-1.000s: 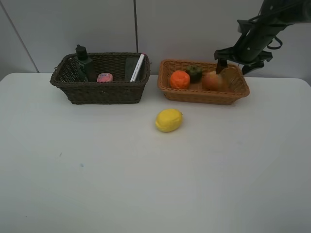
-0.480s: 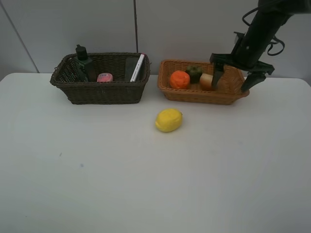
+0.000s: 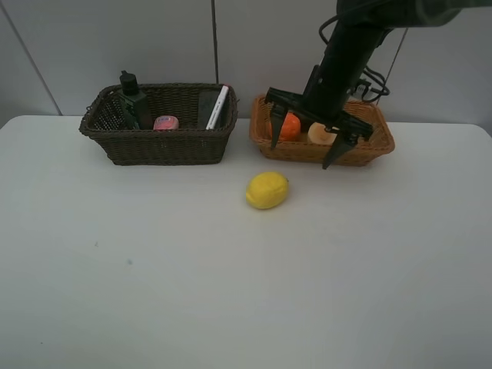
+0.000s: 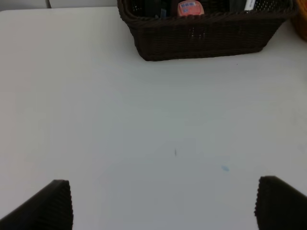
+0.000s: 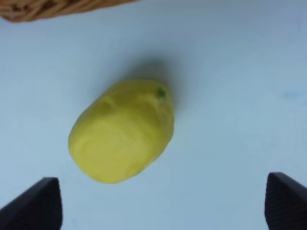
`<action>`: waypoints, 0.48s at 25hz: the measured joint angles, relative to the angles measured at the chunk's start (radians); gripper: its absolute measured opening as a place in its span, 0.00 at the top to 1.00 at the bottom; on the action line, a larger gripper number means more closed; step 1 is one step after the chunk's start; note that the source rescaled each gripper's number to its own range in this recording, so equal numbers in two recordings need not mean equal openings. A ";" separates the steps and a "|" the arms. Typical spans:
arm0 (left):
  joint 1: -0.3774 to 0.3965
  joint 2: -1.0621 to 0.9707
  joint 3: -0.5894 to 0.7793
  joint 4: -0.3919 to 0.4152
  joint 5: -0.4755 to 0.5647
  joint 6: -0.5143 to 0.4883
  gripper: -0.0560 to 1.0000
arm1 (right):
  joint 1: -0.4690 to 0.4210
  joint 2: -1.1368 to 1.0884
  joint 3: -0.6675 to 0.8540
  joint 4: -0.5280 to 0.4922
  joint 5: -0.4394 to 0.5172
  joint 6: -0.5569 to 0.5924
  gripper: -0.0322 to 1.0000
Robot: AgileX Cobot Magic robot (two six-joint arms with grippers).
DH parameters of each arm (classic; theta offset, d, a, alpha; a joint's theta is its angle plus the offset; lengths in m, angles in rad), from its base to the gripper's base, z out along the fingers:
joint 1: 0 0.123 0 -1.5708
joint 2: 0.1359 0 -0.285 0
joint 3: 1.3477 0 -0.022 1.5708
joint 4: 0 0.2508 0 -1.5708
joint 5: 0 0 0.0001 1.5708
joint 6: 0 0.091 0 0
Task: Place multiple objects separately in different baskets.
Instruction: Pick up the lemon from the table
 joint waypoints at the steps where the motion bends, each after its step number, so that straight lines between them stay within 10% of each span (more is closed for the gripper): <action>1: 0.000 0.000 0.000 0.000 0.000 0.000 0.00 | 0.015 0.002 0.000 -0.006 0.000 0.011 0.00; 12: 0.000 0.000 0.000 0.000 0.000 0.000 0.00 | 0.097 0.063 0.000 -0.021 -0.060 0.048 0.00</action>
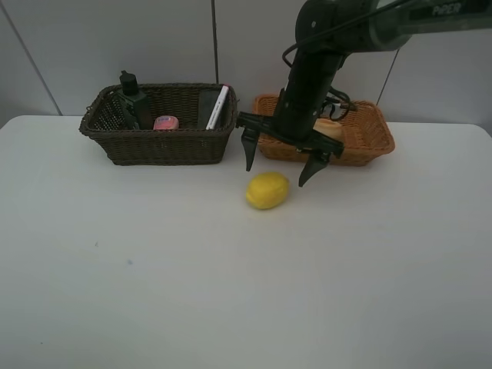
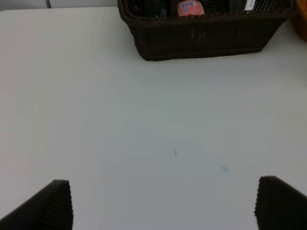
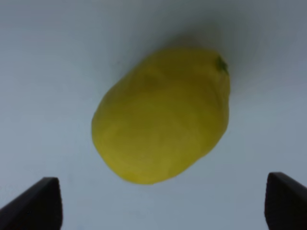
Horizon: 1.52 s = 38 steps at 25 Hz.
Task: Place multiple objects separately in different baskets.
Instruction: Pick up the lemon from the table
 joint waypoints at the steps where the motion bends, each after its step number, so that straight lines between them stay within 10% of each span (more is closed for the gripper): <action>1: 0.000 0.000 0.000 0.000 0.000 0.000 0.00 | 0.000 0.000 0.000 -0.001 -0.012 0.007 0.00; 38: 0.000 0.000 0.000 0.000 0.000 0.000 0.00 | 0.023 0.159 0.000 -0.056 -0.137 0.072 0.00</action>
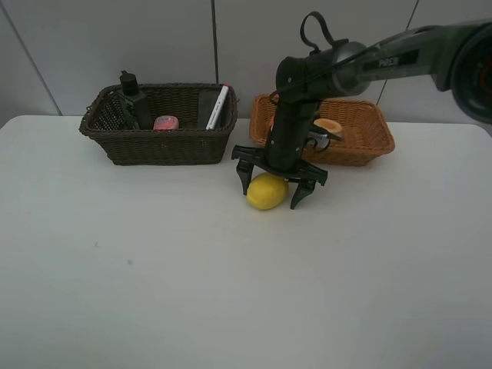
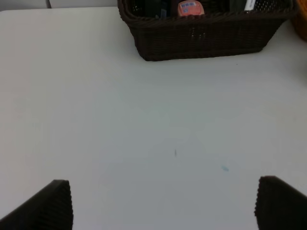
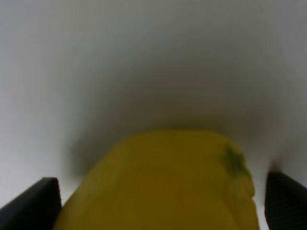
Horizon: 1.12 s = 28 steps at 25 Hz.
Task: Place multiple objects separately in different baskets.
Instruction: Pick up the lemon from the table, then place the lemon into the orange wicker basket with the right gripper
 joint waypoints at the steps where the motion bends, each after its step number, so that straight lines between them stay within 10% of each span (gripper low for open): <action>1: 0.000 0.000 0.000 0.000 0.000 0.000 0.00 | 0.000 0.000 0.000 0.001 0.001 0.000 0.00; 6: 0.000 0.000 0.000 0.000 0.000 0.000 0.00 | 0.000 0.002 0.000 0.008 0.003 -0.004 0.09; 10: 0.000 0.000 0.000 0.000 0.000 0.000 0.00 | 0.000 0.003 0.000 0.017 0.020 -0.004 0.77; 20: 0.000 0.000 0.000 0.000 0.000 0.000 0.00 | 0.000 0.010 -0.031 0.065 0.088 -0.124 0.77; 28: 0.000 0.000 0.000 0.000 0.000 0.000 0.00 | -0.002 -0.036 -0.339 0.058 0.192 -0.365 0.77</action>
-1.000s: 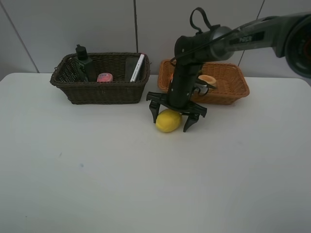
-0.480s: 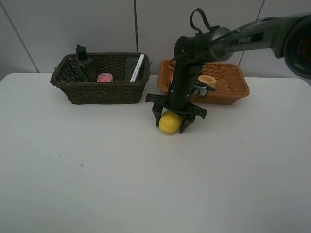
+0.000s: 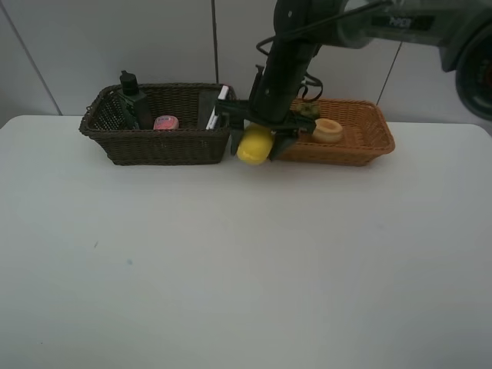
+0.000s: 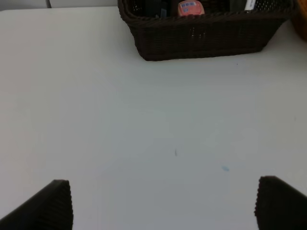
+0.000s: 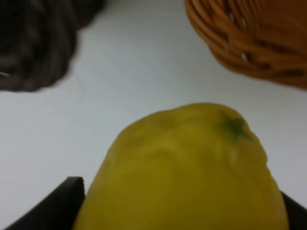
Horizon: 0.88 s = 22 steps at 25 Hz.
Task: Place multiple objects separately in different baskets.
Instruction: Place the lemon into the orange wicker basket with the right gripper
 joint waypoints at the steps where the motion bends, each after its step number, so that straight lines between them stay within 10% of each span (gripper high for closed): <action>1: 0.000 0.000 0.000 0.000 0.000 0.000 0.00 | -0.002 -0.017 -0.031 -0.009 0.000 -0.014 0.77; 11: 0.000 0.000 0.000 0.000 0.000 0.000 0.00 | -0.155 -0.044 -0.144 -0.279 -0.017 -0.065 0.77; 22: 0.000 0.000 0.000 0.000 0.000 0.000 0.00 | -0.381 -0.043 -0.075 -0.272 -0.179 -0.093 0.77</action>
